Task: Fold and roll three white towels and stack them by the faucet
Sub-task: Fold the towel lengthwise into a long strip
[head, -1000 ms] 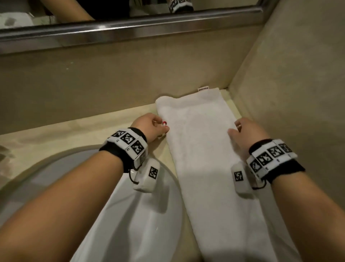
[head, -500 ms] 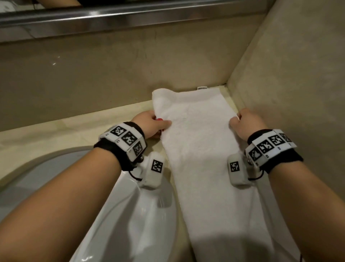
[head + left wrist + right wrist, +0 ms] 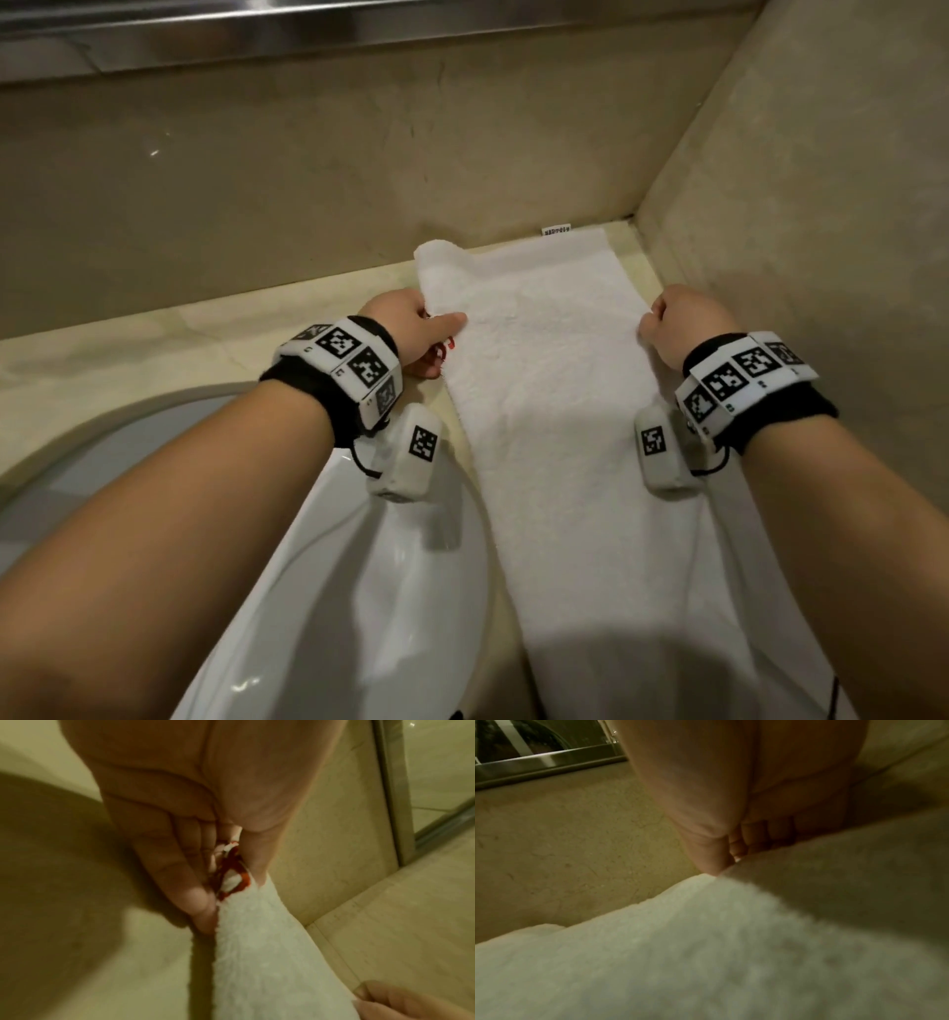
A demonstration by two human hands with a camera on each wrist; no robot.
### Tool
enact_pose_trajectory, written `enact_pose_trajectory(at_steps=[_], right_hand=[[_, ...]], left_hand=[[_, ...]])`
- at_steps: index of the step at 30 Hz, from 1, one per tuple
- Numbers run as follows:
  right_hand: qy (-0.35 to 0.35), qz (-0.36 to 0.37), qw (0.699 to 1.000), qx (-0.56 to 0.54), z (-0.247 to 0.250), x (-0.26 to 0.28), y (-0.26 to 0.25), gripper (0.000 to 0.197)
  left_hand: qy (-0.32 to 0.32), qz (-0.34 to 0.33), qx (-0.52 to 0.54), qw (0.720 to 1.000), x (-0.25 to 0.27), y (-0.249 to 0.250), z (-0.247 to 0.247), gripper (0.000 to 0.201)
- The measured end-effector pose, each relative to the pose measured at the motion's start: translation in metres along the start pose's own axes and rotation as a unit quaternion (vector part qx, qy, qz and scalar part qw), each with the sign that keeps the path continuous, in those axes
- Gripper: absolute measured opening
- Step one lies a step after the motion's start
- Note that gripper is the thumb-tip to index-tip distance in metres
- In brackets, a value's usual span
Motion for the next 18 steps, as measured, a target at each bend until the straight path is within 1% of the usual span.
enact_pose_trajectory(at_steps=[3, 4, 6, 8, 9, 11, 12, 15, 18], right_hand=[[0.003, 0.004, 1.000, -0.010, -0.001, 0.000, 0.001, 0.028], [0.001, 0.004, 1.000, -0.014, -0.002, -0.002, 0.001, 0.033], [0.004, 0.003, 1.000, -0.010, -0.001, -0.007, -0.002, 0.042], [0.023, 0.012, 1.000, 0.004, -0.001, -0.015, -0.006, 0.039], [0.033, 0.021, 0.999, 0.018, -0.001, -0.019, -0.009, 0.035], [0.040, 0.025, 0.998, 0.037, -0.001, -0.024, -0.011, 0.028], [0.035, 0.022, 0.998, 0.042, -0.001, -0.025, -0.012, 0.027], [0.026, 0.031, 0.999, 0.025, 0.001, -0.019, -0.013, 0.027], [0.007, 0.020, 0.997, -0.074, 0.003, 0.002, 0.003, 0.029]], left_hand=[[0.012, 0.007, -0.027, 1.000, -0.003, 0.006, 0.002, 0.035], [0.026, 0.013, -0.029, 0.999, -0.005, 0.009, 0.005, 0.039], [0.060, 0.006, -0.097, 0.993, -0.012, 0.016, 0.013, 0.043], [0.107, -0.001, -0.127, 0.986, -0.019, 0.024, 0.022, 0.038], [0.106, 0.000, -0.112, 0.988, -0.021, 0.026, 0.024, 0.032], [0.086, 0.003, -0.046, 0.995, -0.023, 0.026, 0.023, 0.020], [0.091, 0.004, -0.026, 0.996, -0.023, 0.024, 0.023, 0.019], [0.094, -0.009, -0.008, 0.995, -0.016, 0.018, 0.020, 0.022], [0.032, 0.000, -0.005, 0.999, -0.005, 0.010, 0.009, 0.025]])
Point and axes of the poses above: each hand's wrist, its own x-axis away from the middle knuckle, its own z-axis out of the back of the hand, y = z × x, the point moved 3 cm from there along -x, towards the middle knuckle, and after that the axes turned 7 degrees about -z, right-handed, at the moved point
